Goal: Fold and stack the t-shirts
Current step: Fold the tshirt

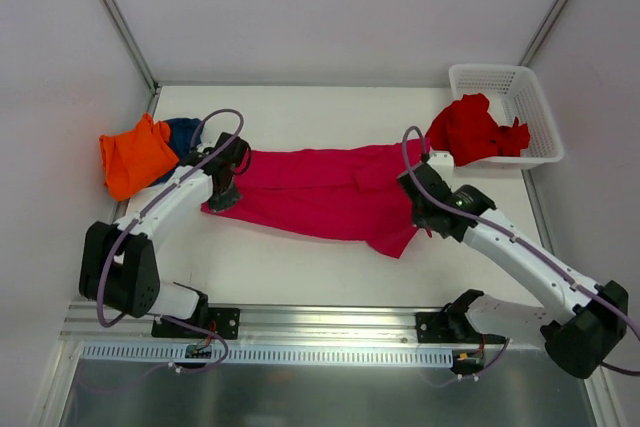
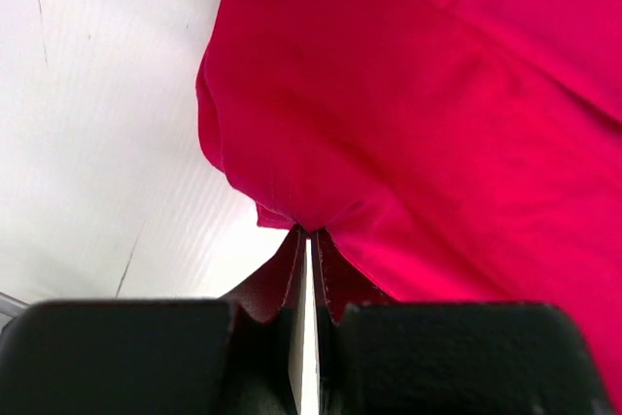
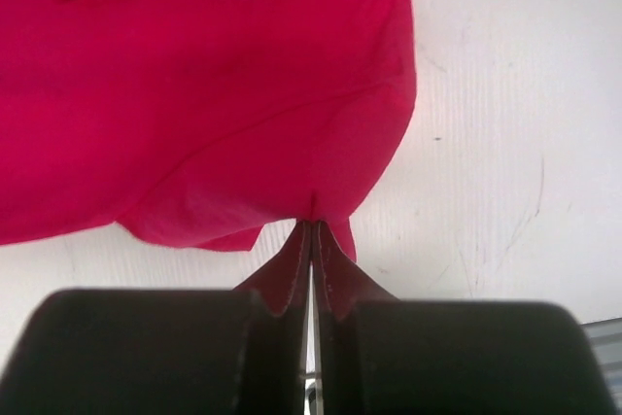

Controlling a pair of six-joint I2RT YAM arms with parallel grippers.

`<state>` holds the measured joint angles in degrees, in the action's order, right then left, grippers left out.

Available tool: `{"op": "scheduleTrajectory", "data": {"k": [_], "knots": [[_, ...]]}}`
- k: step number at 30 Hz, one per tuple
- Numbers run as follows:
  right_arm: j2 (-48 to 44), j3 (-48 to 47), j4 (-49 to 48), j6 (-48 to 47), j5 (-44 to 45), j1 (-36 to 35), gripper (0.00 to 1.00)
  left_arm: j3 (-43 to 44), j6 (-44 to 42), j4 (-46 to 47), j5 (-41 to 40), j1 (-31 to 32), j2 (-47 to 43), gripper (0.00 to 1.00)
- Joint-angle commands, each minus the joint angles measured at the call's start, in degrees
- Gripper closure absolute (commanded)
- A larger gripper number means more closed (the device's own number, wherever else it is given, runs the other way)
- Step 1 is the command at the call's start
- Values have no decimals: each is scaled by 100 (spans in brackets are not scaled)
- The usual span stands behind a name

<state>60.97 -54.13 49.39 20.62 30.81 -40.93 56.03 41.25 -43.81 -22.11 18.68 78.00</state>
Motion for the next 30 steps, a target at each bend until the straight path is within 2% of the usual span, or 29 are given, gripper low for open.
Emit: {"op": "scheduleTrajectory", "data": {"k": [1,8,16,22,30], "knots": [[388,-370,-86,-496,251,286,100,442,-232,-189,-329,-118,574,100],[1495,-976,-702,-1235,-162,1226,100,1357,-635,-198,-400,-452,1560,100],[3551,-2468,-957,-1894,-637,1894,100,2464,-1136,-198,-171,-743,2597,100],[4817,-3480,-931,-2157,-875,2238,100,2737,-1321,-198,-241,-769,3019,100],[5250,-4061,-799,-2326,-1007,2572,100,2852,-1383,-198,-513,-795,2985,100]]}}
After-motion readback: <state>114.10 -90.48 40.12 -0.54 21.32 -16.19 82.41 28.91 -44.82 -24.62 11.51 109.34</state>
